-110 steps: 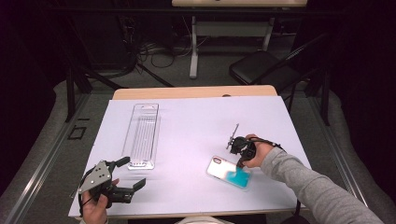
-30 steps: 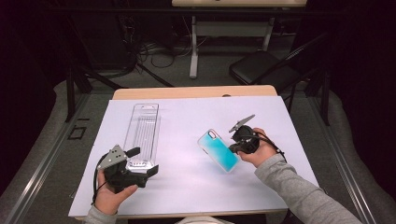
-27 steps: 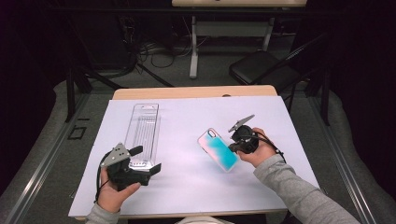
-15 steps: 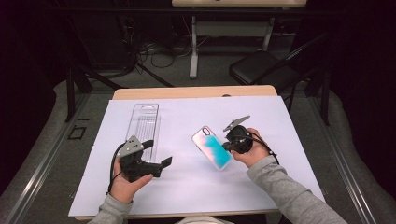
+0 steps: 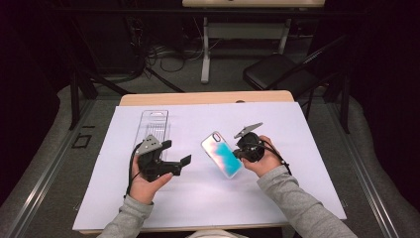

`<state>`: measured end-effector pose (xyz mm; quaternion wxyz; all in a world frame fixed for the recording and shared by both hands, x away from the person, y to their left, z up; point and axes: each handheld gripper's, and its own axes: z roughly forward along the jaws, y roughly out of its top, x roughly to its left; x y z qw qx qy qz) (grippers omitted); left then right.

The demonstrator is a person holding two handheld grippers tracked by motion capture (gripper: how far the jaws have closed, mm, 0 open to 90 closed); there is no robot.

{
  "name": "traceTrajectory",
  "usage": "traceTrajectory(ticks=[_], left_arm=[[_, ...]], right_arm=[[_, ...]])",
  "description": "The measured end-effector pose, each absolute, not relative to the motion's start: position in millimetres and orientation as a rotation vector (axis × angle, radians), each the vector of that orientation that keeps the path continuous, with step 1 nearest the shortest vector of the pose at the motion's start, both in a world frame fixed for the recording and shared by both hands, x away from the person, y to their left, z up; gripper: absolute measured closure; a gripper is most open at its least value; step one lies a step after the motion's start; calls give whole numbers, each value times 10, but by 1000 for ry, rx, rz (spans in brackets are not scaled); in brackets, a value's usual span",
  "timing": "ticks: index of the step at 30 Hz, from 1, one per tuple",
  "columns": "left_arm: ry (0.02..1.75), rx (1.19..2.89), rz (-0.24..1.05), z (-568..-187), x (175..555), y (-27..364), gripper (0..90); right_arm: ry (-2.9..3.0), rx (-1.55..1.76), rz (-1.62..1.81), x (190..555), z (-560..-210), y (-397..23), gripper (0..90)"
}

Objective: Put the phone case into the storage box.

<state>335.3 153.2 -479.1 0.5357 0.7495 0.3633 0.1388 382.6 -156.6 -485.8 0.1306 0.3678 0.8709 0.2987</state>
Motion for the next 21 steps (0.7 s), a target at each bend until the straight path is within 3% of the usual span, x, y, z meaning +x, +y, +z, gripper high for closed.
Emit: traceTrajectory(ticks=[21], left_arm=[[917, 1773, 324, -4835, 3586, 1326, 153]], right_arm=[[2481, 1083, 950, 3816, -4823, -1498, 879]])
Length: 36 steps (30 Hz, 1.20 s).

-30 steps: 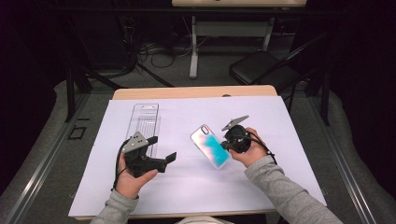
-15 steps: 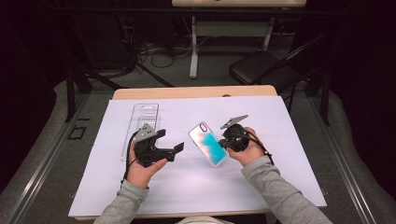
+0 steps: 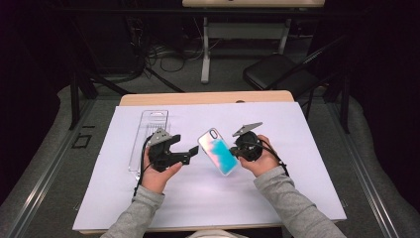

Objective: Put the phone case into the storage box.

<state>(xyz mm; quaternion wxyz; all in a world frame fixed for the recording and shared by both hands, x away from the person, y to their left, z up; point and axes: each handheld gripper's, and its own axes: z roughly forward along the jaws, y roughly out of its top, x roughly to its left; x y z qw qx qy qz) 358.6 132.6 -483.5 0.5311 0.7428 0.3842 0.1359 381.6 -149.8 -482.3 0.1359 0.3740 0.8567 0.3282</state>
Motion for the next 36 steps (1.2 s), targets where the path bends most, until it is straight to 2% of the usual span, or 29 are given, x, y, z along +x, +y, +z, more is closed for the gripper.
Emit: traceTrajectory(ticks=[6, 14, 24, 36], left_arm=[[916, 1786, 305, -4859, 3579, 1296, 163], [900, 1782, 293, -4870, 3537, 1280, 260], [896, 1801, 250, -4902, 3513, 1231, 310], [943, 1814, 171, -4978, 3497, 1176, 322]], right_arm=[[2469, 1074, 970, 3789, -4825, -1478, 879], [2448, 1086, 1005, 3750, -4840, -1472, 879], [2434, 1089, 1031, 3721, -4868, -1468, 879], [2435, 1076, 1040, 3692, -4879, -1443, 879]])
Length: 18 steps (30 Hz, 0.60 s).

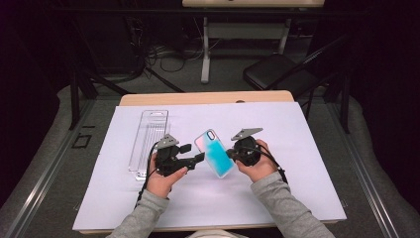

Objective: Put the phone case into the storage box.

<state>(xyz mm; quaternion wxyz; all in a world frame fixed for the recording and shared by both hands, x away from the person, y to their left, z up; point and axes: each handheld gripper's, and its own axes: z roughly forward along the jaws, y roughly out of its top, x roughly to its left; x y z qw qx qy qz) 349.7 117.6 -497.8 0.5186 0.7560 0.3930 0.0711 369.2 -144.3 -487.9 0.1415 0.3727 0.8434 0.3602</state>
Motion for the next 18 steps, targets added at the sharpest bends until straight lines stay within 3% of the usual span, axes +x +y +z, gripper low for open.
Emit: traceTrajectory(ticks=[18], left_arm=[[999, 1763, 31, -5085, 3497, 1135, 416]], right_arm=[[2436, 1059, 1057, 3658, -4889, -1395, 879]])
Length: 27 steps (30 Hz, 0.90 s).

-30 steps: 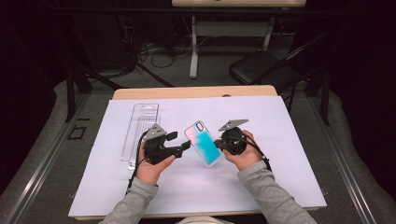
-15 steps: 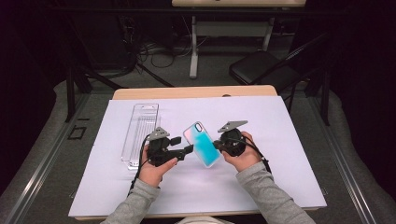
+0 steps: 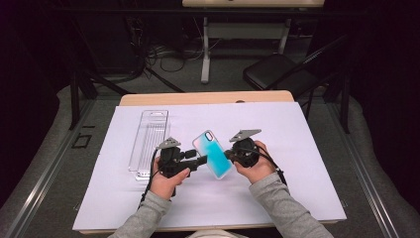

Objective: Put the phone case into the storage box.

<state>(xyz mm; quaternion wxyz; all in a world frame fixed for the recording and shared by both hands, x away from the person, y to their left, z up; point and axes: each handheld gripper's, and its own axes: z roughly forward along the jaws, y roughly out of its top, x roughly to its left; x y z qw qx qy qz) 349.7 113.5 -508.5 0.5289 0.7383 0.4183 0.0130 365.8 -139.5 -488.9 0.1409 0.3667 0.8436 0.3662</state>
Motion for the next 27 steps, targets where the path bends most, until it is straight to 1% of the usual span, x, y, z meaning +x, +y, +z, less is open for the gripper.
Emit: traceTrajectory(ticks=[5, 6, 12, 21, 27], left_arm=[[1012, 1740, 15, -5085, 3491, 1144, 442], [1016, 1731, 11, -5084, 3490, 1149, 459], [1058, 1678, -26, -5088, 3495, 1182, 475], [1069, 1658, -36, -5091, 3488, 1191, 490], [1079, 1641, -48, -5107, 3485, 1196, 523]], right_arm=[[2435, 1056, 1060, 3655, -4891, -1391, 879], [2432, 1055, 1064, 3651, -4893, -1388, 879], [2423, 1053, 1074, 3641, -4893, -1382, 879], [2399, 1051, 1105, 3627, -4908, -1367, 879], [2384, 1049, 1130, 3612, -4912, -1345, 879]])
